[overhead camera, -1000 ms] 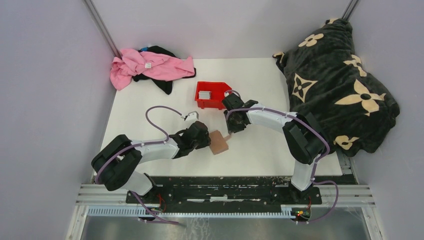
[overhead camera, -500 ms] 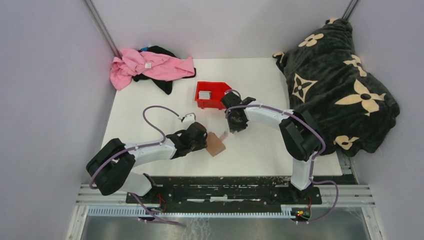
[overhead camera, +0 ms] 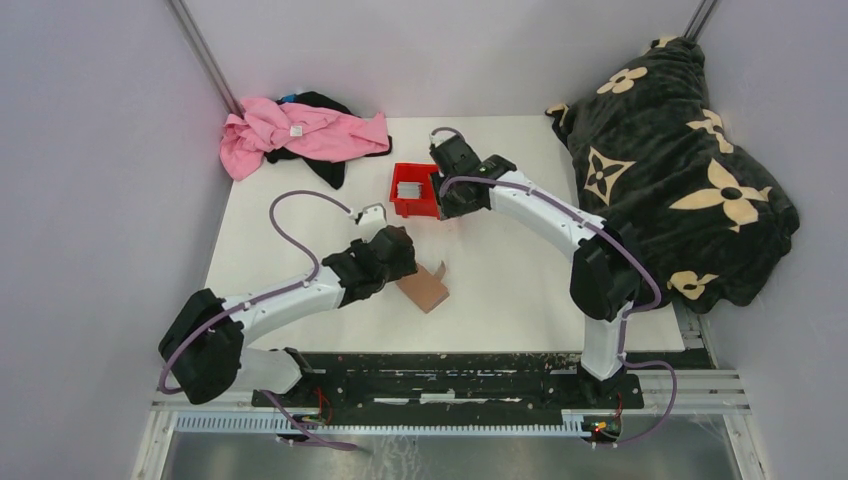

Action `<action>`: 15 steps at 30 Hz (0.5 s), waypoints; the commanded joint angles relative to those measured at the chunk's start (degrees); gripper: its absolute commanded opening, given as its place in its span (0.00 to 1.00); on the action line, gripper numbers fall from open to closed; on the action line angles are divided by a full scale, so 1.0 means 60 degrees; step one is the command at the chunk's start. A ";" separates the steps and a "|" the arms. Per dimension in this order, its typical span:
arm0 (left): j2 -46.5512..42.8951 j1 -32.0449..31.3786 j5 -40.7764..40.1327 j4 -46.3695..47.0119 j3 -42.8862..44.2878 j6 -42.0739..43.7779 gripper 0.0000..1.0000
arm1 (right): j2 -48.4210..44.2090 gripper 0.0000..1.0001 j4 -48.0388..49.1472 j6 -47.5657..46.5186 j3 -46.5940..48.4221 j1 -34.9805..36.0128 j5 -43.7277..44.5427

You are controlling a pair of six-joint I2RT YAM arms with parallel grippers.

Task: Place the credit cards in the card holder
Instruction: Open the card holder at the center of the board, then adjust the storage box at the center of the board.

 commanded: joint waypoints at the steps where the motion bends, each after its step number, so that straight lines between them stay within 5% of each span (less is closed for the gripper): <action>1: -0.0015 0.0457 -0.0868 0.0072 0.0704 0.0542 0.76 | 0.0561 0.47 -0.0082 -0.1302 0.1773 -0.0029 0.0141; 6: 0.0884 0.1873 -0.0336 0.0589 0.1134 0.0696 0.76 | 0.1899 0.48 -0.0283 -0.1795 0.3573 -0.0404 0.0312; 15: 0.2609 0.3428 0.0270 0.1319 0.2003 0.0585 0.71 | 0.3354 0.43 0.0404 -0.1735 0.4235 -0.0981 0.0057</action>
